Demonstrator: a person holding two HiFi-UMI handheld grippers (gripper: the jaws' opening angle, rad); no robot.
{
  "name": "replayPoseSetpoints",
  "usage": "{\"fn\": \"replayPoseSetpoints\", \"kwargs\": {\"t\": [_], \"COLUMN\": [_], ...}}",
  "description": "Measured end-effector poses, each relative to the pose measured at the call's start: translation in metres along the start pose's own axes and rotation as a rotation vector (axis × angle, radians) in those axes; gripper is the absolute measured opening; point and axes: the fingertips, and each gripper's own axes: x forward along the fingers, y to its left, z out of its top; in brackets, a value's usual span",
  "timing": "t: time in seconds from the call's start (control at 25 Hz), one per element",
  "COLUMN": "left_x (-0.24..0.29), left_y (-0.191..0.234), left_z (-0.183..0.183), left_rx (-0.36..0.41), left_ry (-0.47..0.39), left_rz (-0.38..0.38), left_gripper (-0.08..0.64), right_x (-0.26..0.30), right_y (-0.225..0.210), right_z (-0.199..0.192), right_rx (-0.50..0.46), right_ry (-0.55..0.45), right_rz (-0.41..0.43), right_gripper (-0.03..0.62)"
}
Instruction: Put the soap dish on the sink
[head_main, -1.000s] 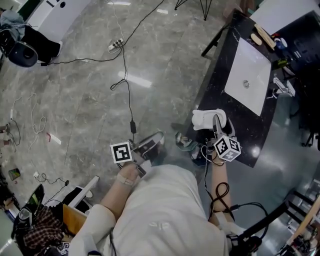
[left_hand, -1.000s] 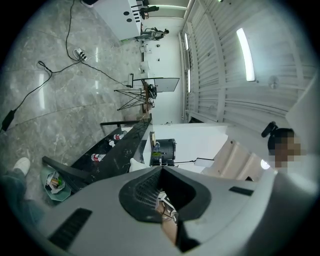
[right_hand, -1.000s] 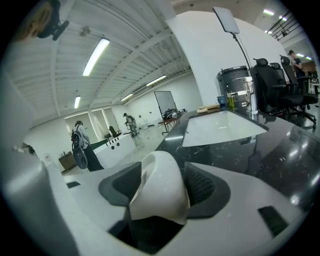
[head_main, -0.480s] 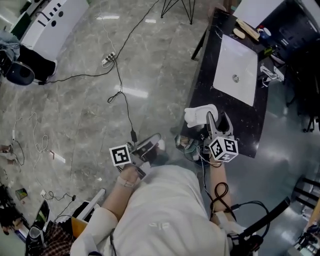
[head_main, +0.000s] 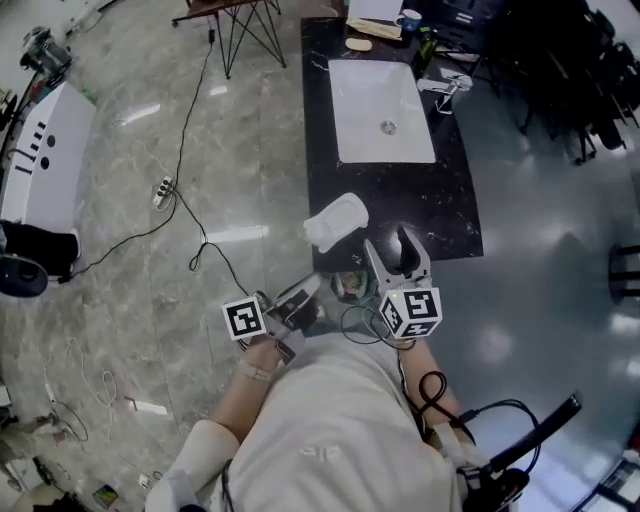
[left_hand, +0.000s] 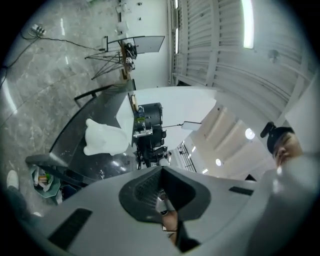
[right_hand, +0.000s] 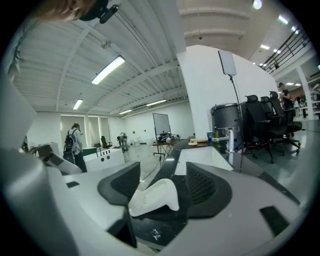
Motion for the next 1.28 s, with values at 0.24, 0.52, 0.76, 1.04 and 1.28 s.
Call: {"fn": "replayPoseSetpoints", "kwargs": {"t": [0.24,0.52,0.76,1.04,1.28], "left_x": [0.070,0.130,0.151,0.159,0.157], "left_y": [-0.005,-0.016,-0.024,-0.031,-0.031], "left_z": [-0.054,-0.135,-0.194,-0.231,-0.242], "left_rx": [0.014,-0.012,-0.034,-0.048,-0.042], "left_ry": [0.219,0.424,0.560,0.635,0.669], "left_rz": [-0.028,-0.047,-0.063,-0.063,-0.054], "left_gripper": [0.006,0.007,0.006,0.007,0.006], "right_x": [-0.069,-0.154,-0.208,-0.244,-0.255], "right_y": [-0.053,-0.094,-0.107,-0.121,-0.130], "right_z": [-0.013,-0.034,-0.060,-0.079,-0.088], "right_rx": [0.036,0.104,0.183,0.256,0.309], "right_ry": [-0.017,-0.015,0.001,0.016,0.012], "right_rz": [-0.158,-0.280,-0.366,-0.438,-0.487], "right_gripper": [0.273,0.236,0.137,0.097,0.094]}}
